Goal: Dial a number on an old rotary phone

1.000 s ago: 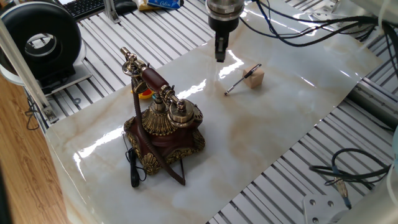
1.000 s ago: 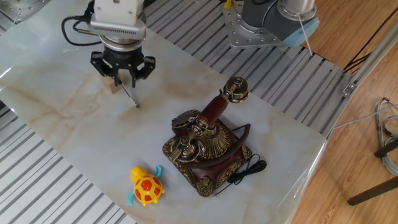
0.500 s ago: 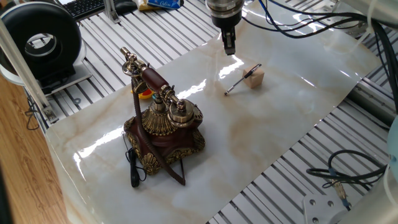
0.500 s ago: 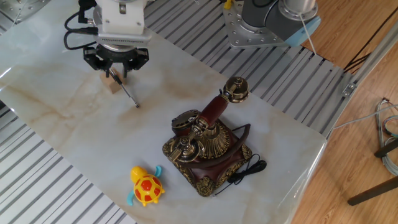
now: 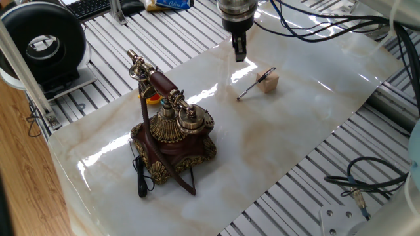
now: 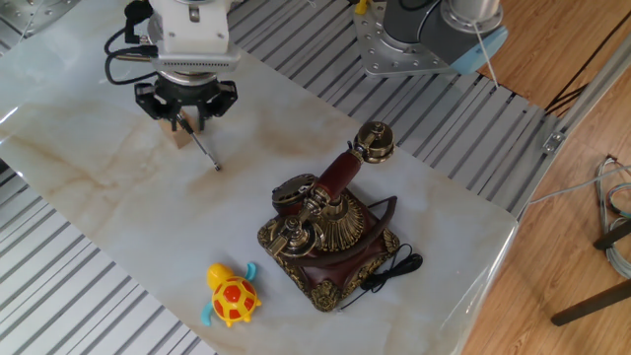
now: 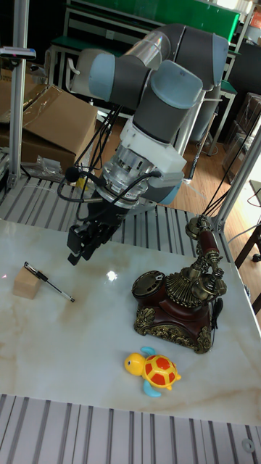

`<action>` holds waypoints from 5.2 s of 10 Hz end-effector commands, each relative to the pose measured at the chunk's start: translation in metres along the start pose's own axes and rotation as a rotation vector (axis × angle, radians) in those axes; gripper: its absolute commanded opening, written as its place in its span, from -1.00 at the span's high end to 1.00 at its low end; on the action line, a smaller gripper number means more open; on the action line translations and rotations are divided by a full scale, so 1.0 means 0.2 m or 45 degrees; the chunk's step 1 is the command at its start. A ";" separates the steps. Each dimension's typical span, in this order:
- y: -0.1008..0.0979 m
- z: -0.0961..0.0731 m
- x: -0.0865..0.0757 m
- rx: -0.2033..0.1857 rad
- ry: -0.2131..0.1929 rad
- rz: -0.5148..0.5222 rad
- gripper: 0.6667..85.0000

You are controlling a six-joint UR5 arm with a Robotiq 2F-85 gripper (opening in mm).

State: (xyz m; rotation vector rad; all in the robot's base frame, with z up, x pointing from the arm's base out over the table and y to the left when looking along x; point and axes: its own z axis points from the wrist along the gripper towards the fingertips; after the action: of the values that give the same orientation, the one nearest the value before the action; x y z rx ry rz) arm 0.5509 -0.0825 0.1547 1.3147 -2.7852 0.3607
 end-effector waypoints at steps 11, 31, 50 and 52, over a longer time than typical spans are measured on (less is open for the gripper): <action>0.10 -0.01 -0.12 -0.113 -0.114 0.218 0.14; -0.04 0.27 0.18 0.047 0.054 -0.394 -0.06; 0.07 0.50 0.18 0.098 -0.021 -0.513 -0.10; 0.09 0.51 0.17 0.088 -0.031 -0.512 -0.10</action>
State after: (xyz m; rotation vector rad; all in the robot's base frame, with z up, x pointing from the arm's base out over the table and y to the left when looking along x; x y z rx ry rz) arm 0.5240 -0.1243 0.0613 1.8495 -2.4358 0.4421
